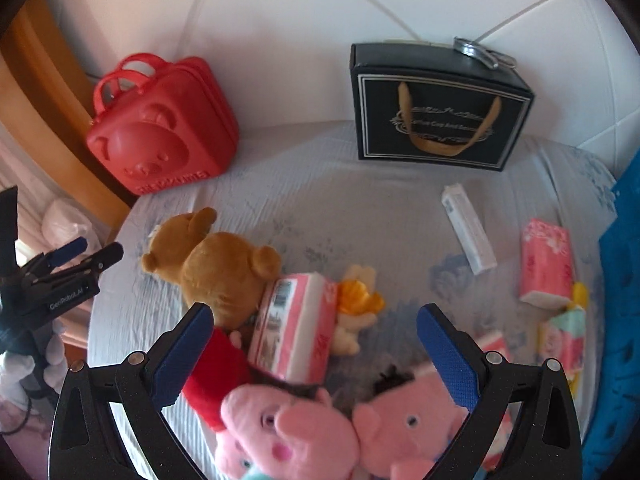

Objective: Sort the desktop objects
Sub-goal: 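Grasp the brown bear plush with both tools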

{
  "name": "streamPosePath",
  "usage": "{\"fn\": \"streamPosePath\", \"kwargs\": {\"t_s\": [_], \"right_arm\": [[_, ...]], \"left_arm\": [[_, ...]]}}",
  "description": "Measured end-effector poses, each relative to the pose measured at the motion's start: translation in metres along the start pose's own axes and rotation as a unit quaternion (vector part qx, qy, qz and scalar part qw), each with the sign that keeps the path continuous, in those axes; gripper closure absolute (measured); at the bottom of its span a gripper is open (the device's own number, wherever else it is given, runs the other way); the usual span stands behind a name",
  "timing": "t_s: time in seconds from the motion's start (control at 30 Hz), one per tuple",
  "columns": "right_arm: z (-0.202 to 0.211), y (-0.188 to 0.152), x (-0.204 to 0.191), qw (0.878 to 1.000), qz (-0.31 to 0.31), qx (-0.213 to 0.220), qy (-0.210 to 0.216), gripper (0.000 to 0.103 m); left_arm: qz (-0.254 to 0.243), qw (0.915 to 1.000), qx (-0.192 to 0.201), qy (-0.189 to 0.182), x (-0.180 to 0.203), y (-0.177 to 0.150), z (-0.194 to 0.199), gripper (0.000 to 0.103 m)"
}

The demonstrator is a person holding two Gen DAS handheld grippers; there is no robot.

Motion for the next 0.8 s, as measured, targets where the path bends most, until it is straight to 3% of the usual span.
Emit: {"fn": "streamPosePath", "kwargs": {"t_s": [0.1,0.23,0.4,0.53,0.7,0.8], "right_arm": [[-0.038,0.02,-0.004,1.0,0.0,-0.012,-0.021,0.0],[-0.083,0.036,-0.004,0.999,0.001,-0.031,-0.034,0.0],[-0.127,0.042,-0.006,0.998,-0.008,-0.054,-0.042,0.0],[-0.131,0.034,-0.025,0.998,0.003,-0.058,-0.023,0.0],[-0.112,0.001,-0.071,0.998,0.019,-0.053,0.042,0.0],[-0.105,-0.037,-0.108,0.994,0.043,-0.067,0.078,0.0]], "left_arm": [[-0.017,0.9997,-0.013,-0.007,0.012,0.019,-0.035,0.023],[-0.032,0.9977,-0.059,0.002,0.021,0.039,-0.099,0.023],[-0.084,0.9897,-0.116,0.007,0.031,0.017,-0.141,0.022],[-0.046,0.9949,-0.083,-0.033,0.004,-0.022,-0.106,0.022],[-0.024,0.9984,-0.05,-0.005,-0.048,-0.092,-0.054,0.022],[-0.009,0.9992,-0.023,-0.03,-0.063,-0.122,-0.033,0.022]]}}
Point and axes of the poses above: each gripper's, at about its wrist camera, not at the fingertips, and z roughly against the way its jaws point, x to its right, y to its top, the point moved 7 cm from there along -z, roughly the way its jaws point, and after that the axes turned 3 degrees about -z, right-handed, at the moved point
